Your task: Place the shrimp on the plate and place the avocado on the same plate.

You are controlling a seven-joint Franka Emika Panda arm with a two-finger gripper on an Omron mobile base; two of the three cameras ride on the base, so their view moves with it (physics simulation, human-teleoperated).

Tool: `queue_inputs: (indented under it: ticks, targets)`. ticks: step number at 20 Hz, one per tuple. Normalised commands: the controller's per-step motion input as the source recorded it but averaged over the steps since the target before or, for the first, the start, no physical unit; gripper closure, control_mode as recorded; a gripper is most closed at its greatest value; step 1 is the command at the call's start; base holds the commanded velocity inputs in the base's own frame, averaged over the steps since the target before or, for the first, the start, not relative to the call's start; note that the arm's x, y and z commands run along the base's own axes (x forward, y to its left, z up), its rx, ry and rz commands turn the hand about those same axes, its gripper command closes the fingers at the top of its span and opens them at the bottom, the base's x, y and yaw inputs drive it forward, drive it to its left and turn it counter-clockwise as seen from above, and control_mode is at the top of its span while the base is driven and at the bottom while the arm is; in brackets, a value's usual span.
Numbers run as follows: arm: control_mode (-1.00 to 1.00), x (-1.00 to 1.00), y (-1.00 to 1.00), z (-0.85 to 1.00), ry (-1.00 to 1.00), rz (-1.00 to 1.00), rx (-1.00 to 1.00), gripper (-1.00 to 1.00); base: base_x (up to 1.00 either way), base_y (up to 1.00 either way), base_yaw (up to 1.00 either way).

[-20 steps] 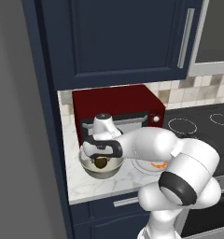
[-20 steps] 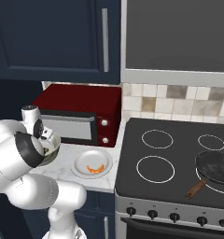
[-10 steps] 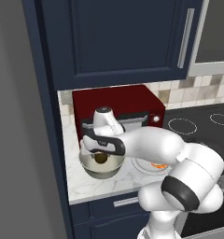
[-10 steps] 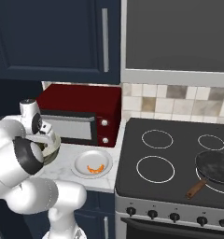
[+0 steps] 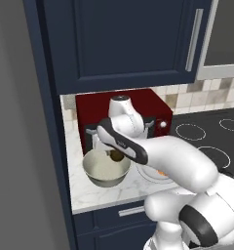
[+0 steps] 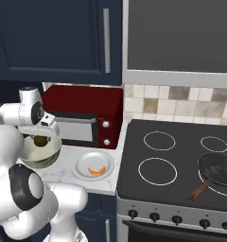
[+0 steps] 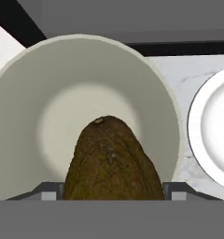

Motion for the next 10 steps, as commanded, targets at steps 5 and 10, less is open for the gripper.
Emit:
queue_inputs:
  ticks: [5,10]
  targets:
    - [-1.0,-0.48,-0.95,0.22,0.0,0.0,0.0,1.0,0.0,0.0,0.0]
    - [-1.0,-0.21,-0.99,0.0,0.0,0.0,0.0,1.0,0.0,0.0,0.0]
